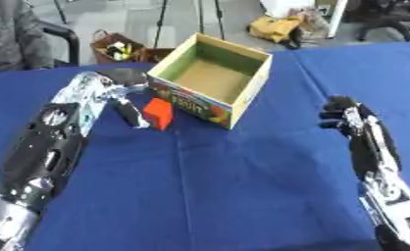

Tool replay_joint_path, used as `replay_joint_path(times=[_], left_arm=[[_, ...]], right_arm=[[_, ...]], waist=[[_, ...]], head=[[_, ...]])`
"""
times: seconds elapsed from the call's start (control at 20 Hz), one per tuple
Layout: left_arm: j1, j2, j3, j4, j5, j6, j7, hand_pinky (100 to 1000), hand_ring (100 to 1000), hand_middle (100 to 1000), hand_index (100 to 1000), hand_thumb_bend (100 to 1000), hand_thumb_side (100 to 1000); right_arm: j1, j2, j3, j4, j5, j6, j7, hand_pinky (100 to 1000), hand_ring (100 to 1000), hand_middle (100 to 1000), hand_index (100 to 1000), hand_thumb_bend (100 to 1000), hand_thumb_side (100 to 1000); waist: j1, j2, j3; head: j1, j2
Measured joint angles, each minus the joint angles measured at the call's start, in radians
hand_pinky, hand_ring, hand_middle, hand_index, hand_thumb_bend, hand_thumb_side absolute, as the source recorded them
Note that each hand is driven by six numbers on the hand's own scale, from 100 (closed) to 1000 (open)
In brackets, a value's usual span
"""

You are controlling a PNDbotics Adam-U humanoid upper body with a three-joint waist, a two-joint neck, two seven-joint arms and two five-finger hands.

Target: Pick up objects on the table and place them in the box.

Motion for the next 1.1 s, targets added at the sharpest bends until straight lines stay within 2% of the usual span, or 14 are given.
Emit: replay_joint_path(times=[0.45,1.1], left_arm=[[0.0,0.0,-0.006,0.0,-0.054,-0.028,0.051,796,785,763,826,432,245],[0.0,0.0,-0.011,0.007,-0.093,-0.041,0.114,812,809,789,834,418,243]], right_arm=[[0.0,0.0,0.0,0.0,0.0,-0.001,0.001,612,656,632,765,100,776],[-0.005,0.0,0.003,0.0,0.001,0.002,0.005,612,656,632,765,100,775]], waist=[[-0.003,0.004,-0.006],[-0.007,0.013,-0.009]], head=[[0.0,-0.001],[-0.005,-0.023]])
